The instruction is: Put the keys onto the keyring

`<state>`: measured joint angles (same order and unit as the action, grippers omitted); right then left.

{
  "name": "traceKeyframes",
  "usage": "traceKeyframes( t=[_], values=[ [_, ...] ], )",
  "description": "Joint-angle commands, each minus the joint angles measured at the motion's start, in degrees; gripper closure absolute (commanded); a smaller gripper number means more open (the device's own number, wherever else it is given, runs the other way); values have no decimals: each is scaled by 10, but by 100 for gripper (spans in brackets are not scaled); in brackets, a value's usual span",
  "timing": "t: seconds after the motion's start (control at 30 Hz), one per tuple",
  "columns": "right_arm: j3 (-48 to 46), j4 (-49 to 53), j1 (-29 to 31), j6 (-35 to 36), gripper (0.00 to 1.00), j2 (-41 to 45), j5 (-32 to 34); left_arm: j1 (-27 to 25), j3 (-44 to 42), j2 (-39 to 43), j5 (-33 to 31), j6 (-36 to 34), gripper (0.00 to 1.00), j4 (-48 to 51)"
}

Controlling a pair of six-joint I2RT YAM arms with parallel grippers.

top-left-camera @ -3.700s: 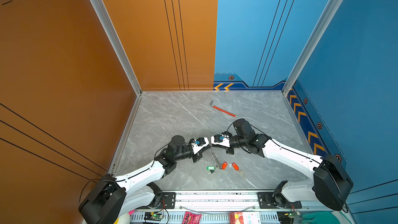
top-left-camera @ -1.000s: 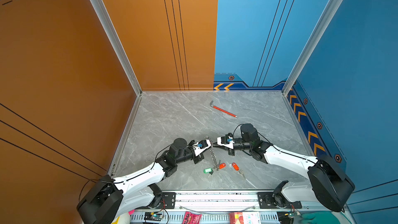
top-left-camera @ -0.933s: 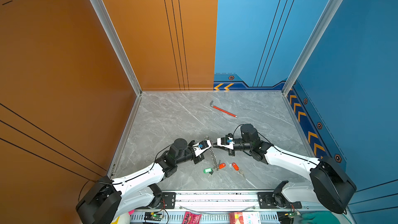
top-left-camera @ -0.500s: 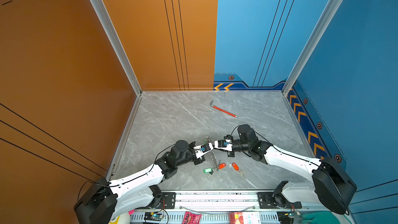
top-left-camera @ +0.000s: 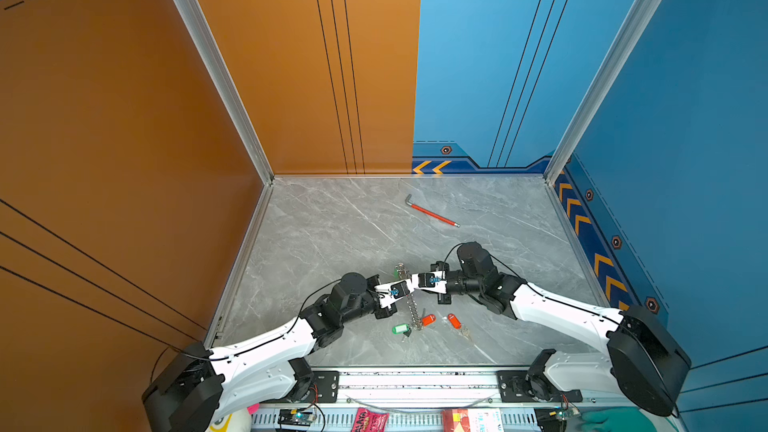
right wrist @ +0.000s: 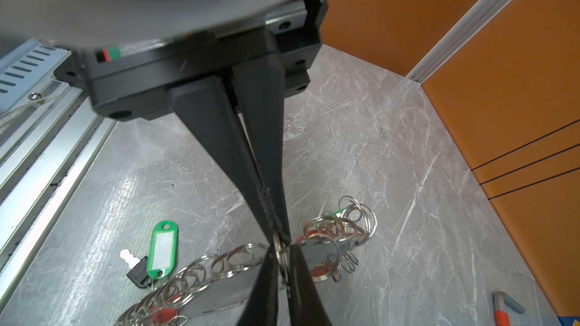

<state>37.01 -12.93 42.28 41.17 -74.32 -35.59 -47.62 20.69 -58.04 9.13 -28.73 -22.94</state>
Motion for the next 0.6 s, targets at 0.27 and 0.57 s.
traceKeyframes(
  t=[0.27, 0.57],
  values=[
    [-13, -30, -7, -6, 100, 13, -18, 0, 2, -1, 3, 18, 94, 3],
    [-48, -101, -17, -34, 100, 11, -59, 34, -27, 3, 51, 60, 80, -59]
  ],
)
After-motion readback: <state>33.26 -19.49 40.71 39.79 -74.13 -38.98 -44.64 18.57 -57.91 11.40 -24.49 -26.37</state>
